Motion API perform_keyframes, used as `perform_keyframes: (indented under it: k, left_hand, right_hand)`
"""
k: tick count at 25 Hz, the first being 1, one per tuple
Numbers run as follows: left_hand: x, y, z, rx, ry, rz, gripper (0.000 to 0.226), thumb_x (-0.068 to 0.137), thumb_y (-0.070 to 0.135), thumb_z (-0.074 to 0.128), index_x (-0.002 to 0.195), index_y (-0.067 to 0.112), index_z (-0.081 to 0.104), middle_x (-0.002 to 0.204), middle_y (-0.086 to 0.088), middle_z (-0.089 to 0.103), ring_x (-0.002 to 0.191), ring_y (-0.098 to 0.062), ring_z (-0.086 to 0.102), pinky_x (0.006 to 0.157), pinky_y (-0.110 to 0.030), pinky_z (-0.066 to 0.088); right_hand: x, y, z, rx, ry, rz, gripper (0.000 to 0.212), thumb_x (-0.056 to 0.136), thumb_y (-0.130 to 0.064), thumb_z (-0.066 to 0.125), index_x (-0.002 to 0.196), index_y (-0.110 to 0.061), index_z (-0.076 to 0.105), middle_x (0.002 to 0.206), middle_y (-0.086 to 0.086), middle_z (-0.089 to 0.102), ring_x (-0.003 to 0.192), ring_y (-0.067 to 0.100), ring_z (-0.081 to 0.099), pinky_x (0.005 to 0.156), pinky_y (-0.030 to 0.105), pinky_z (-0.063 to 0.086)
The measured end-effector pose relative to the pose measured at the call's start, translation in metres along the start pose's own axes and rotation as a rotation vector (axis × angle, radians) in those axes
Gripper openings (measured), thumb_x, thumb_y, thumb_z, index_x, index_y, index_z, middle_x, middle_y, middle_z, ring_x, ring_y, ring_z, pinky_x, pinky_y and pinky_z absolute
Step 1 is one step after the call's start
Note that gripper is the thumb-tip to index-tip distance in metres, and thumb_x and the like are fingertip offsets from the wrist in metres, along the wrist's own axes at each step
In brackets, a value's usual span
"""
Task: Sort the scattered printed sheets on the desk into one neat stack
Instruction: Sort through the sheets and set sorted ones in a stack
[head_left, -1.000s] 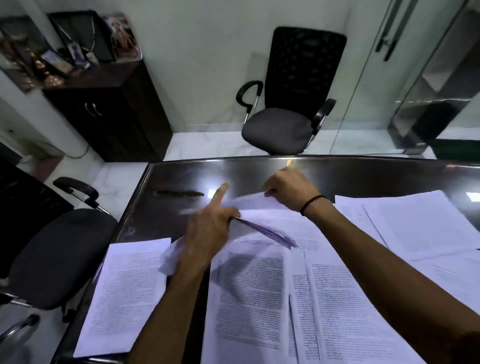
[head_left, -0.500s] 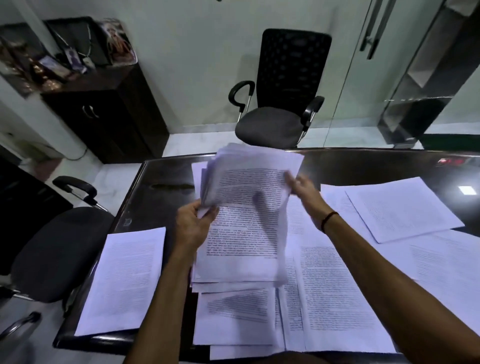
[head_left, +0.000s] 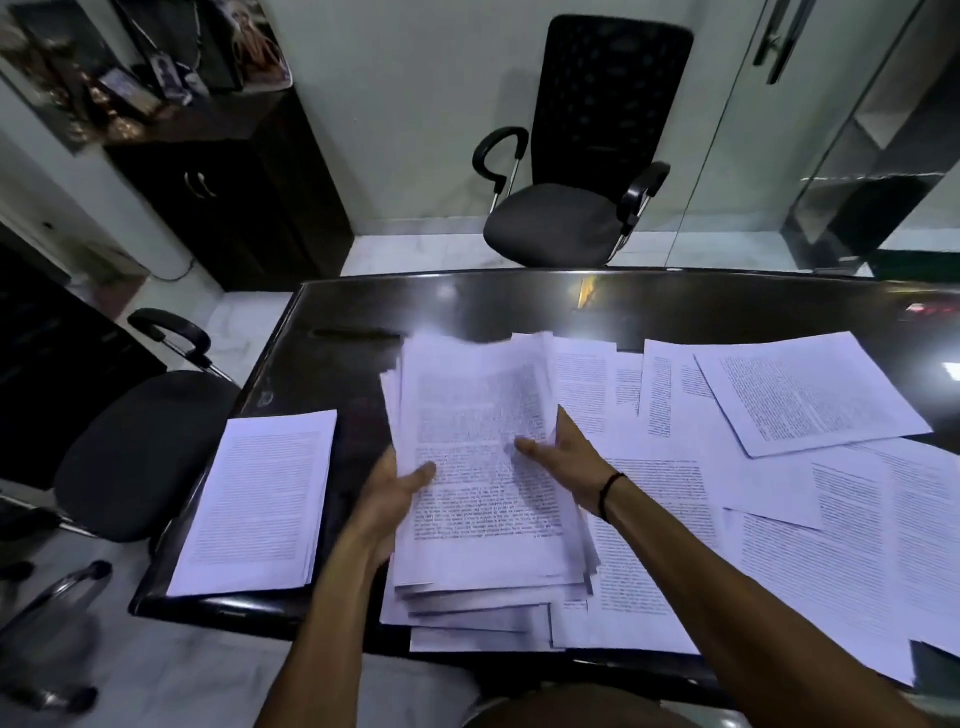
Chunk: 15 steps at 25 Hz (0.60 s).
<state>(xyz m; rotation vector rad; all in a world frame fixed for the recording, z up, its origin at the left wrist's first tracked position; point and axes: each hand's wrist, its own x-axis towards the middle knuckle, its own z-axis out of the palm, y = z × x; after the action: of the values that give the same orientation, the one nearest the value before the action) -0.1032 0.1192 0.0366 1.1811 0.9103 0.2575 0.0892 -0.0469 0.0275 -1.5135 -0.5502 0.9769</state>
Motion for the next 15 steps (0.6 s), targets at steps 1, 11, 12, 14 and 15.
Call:
perform_keyframes:
  k: [1, 11, 12, 14, 15]
  left_hand:
    - [0.002, -0.014, 0.004, 0.017, 0.004, -0.033, 0.036, 0.097, 0.001, 0.063, 0.13, 0.012, 0.06, 0.124, -0.012, 0.072, 0.107, -0.03, 0.072, 0.087, -0.044, 0.059]
    - [0.016, -0.071, 0.029, 0.162, 0.119, -0.18, 0.023, 0.092, 0.006, 0.071, 0.114, 0.012, 0.07, 0.111, -0.008, 0.076, 0.104, -0.03, 0.071, 0.1, -0.052, 0.054]
    - [0.018, -0.071, 0.031, 0.169, 0.123, -0.177, 0.021, 0.092, 0.007, 0.071, 0.113, 0.013, 0.071, 0.109, -0.007, 0.077, 0.104, -0.03, 0.071, 0.098, -0.051, 0.054]
    - [0.019, -0.068, 0.035, 0.169, 0.124, -0.184, 0.023, 0.094, 0.006, 0.069, 0.115, 0.013, 0.069, 0.108, -0.005, 0.076, 0.103, -0.029, 0.071, 0.09, -0.044, 0.057]
    - [0.02, -0.068, 0.036, 0.162, 0.124, -0.19, 0.024, 0.095, 0.005, 0.067, 0.117, 0.013, 0.069, 0.109, -0.004, 0.076, 0.102, -0.029, 0.071, 0.087, -0.042, 0.058]
  right_hand:
    - [-0.006, 0.011, -0.002, -0.023, 0.001, 0.034, 0.067, 0.09, -0.022, 0.071, 0.148, -0.019, 0.036, 0.145, -0.002, 0.052, 0.131, 0.014, 0.052, 0.109, 0.036, 0.043]
    - [-0.066, 0.076, -0.09, -0.812, 0.528, 0.393, 0.07, 0.079, -0.045, 0.076, 0.136, -0.022, 0.042, 0.136, 0.005, 0.048, 0.126, 0.03, 0.046, 0.096, 0.045, 0.045]
    - [-0.073, 0.083, -0.1, -0.882, 0.565, 0.463, 0.077, 0.077, -0.046, 0.077, 0.139, -0.023, 0.039, 0.141, 0.007, 0.041, 0.131, 0.031, 0.04, 0.097, 0.048, 0.044]
    - [-0.085, 0.097, -0.117, -0.86, 0.613, 0.596, 0.09, 0.072, -0.042, 0.083, 0.144, -0.023, 0.032, 0.147, 0.01, 0.029, 0.134, 0.036, 0.03, 0.095, 0.054, 0.046]
    - [-0.09, 0.104, -0.124, -0.819, 0.632, 0.637, 0.095, 0.07, -0.039, 0.085, 0.145, -0.021, 0.03, 0.148, 0.012, 0.026, 0.134, 0.039, 0.029, 0.094, 0.055, 0.047]
